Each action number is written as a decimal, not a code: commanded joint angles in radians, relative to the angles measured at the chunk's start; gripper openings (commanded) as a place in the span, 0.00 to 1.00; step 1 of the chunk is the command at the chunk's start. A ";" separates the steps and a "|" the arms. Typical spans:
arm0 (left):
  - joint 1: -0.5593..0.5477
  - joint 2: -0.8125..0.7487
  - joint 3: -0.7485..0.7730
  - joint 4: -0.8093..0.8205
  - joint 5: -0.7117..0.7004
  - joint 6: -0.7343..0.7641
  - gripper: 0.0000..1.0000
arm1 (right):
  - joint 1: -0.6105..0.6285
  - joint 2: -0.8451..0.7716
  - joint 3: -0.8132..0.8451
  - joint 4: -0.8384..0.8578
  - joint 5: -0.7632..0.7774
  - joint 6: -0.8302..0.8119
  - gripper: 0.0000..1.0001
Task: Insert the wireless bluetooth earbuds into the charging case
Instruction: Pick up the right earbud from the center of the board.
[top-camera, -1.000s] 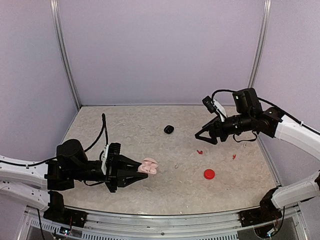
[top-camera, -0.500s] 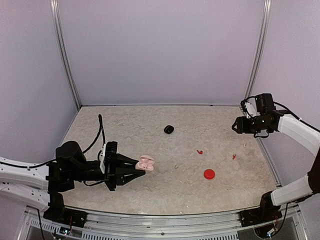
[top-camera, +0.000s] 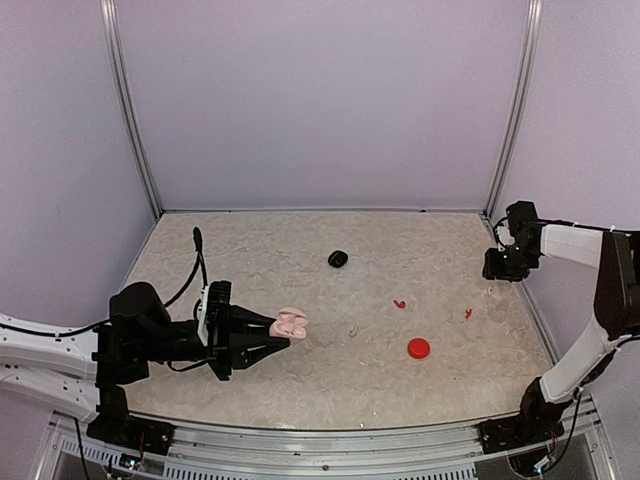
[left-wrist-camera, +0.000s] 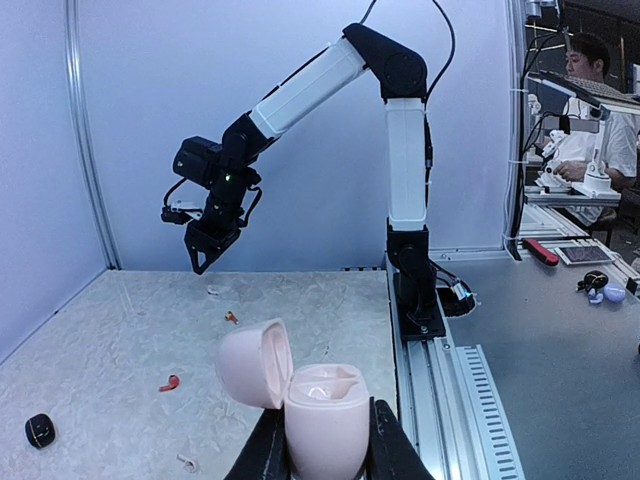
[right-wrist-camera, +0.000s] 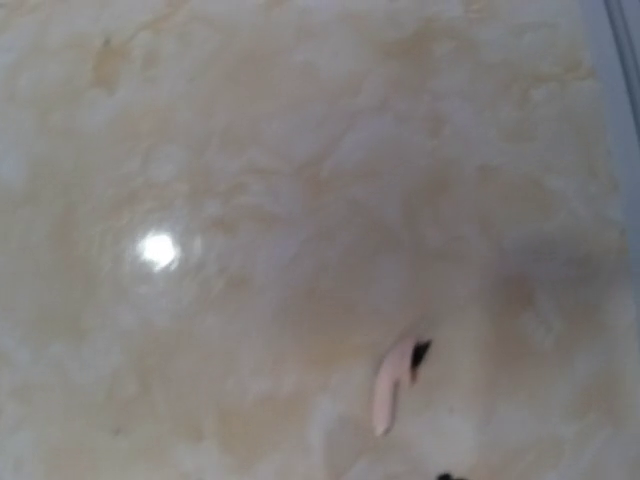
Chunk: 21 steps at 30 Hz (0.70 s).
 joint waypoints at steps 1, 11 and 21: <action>0.004 -0.012 -0.002 0.027 -0.007 -0.004 0.10 | -0.014 0.039 0.040 0.032 0.050 -0.011 0.49; 0.000 -0.025 -0.007 0.018 -0.015 0.002 0.10 | -0.031 0.137 0.081 0.035 0.079 -0.038 0.37; -0.007 -0.026 -0.006 0.010 -0.021 0.015 0.10 | -0.047 0.207 0.081 0.052 0.085 -0.055 0.33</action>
